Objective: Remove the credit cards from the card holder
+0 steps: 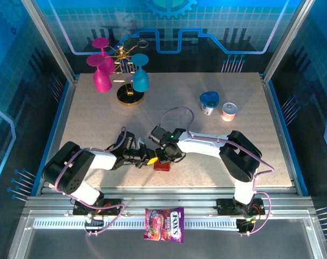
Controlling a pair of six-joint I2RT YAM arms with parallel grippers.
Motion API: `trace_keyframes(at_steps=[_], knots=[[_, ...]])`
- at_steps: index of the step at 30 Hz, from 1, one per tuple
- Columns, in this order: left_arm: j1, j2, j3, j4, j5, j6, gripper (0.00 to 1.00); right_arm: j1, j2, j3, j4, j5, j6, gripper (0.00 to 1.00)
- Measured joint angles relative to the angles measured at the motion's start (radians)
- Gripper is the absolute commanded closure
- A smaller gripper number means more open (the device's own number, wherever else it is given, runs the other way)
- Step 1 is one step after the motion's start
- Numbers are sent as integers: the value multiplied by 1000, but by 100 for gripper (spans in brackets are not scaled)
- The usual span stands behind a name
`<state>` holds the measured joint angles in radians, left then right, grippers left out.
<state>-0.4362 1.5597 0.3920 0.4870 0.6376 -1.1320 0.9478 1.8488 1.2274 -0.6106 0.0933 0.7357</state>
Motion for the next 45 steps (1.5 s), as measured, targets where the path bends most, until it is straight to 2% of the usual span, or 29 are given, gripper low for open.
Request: trace_keyframes(at_steps=[9, 23, 30, 34, 38, 42, 45], knots=[[-8, 86, 0, 117, 23, -67, 91, -62, -94, -161, 183, -111, 39, 100], [-9, 119, 0, 154, 34, -67, 92, -105, -191, -271, 283, -173, 87, 100], [-9, 118, 0, 154, 34, -67, 90, -128, -238, -317, 271, -174, 122, 68], [-12, 107, 1, 141, 25, -67, 90, -142, -251, -332, 268, -181, 148, 63], [-14, 95, 6, 116, 15, -67, 90, -146, -252, -332, 271, -185, 159, 64], [-14, 79, 7, 93, 5, -67, 90, -146, -252, -332, 260, -180, 169, 74], [-15, 66, 11, 68, -5, -66, 90, -148, -252, -332, 249, -176, 177, 73]])
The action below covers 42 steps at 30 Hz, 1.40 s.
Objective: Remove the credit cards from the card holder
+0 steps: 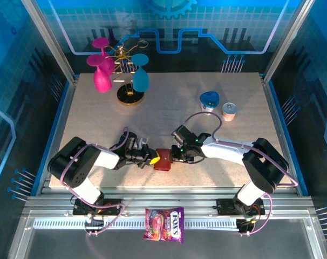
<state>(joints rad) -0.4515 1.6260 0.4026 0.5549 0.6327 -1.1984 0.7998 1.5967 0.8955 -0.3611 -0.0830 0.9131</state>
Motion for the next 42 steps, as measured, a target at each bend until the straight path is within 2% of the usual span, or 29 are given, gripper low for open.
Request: trace_keyframes(at_steps=[14, 21, 28, 36, 42], knots=[[-3, -11, 18, -47, -8, 1, 86, -17, -2, -39, 26, -19, 4, 70], [-3, -16, 21, -53, -8, 0, 85, -24, 44, -40, 91, -56, 3, 75], [-3, -43, 41, -92, -18, 2, 71, -29, 50, -53, 120, -64, -2, 85], [-3, -135, 147, -262, -75, 85, 61, -31, 13, -61, 107, -55, -16, 93], [-3, -216, 281, -448, -133, 196, 60, -44, -86, -61, 76, -43, -31, 95]])
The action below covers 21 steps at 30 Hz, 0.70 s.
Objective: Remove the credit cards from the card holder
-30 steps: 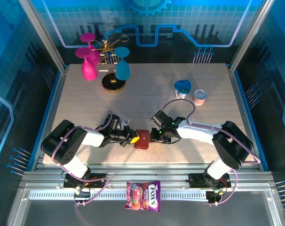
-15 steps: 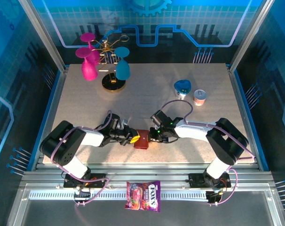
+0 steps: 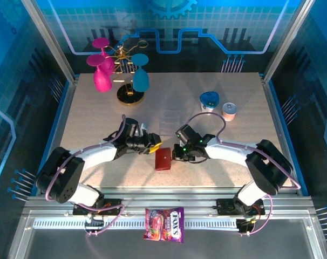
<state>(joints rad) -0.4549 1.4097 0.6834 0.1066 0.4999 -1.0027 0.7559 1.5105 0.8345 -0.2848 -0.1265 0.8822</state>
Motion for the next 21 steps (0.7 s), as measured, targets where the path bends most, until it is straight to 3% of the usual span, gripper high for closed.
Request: trace_keyframes(at_steps=[8, 21], knots=[[0, -63, 63, -111, -49, 64, 59, 0, -80, 11, -50, 6, -19, 95], [0, -101, 63, -165, -63, 71, 59, 23, -83, 105, -74, -27, -23, 94]])
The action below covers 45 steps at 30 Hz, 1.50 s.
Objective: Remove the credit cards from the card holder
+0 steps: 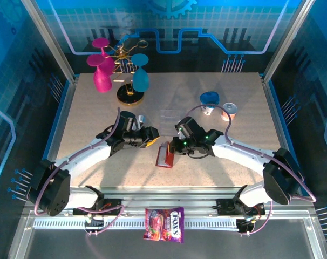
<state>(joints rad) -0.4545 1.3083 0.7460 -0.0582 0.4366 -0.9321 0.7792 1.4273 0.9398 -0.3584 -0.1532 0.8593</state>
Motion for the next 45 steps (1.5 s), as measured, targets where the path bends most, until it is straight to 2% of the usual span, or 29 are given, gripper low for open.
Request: trace_keyframes(at_steps=[11, 17, 27, 45], knots=[[0, 2, -3, 4, 5, -2, 63, 21, 9, 14, -2, -8, -3, 94], [-7, 53, -12, 43, 13, -7, 66, 17, 9, 11, -35, 19, -19, 94], [-48, 154, -23, 117, 25, -34, 69, -45, 5, -43, -64, 34, -48, 94], [-105, 230, -45, 204, 24, -76, 73, -129, -62, -149, -87, 45, -98, 93]])
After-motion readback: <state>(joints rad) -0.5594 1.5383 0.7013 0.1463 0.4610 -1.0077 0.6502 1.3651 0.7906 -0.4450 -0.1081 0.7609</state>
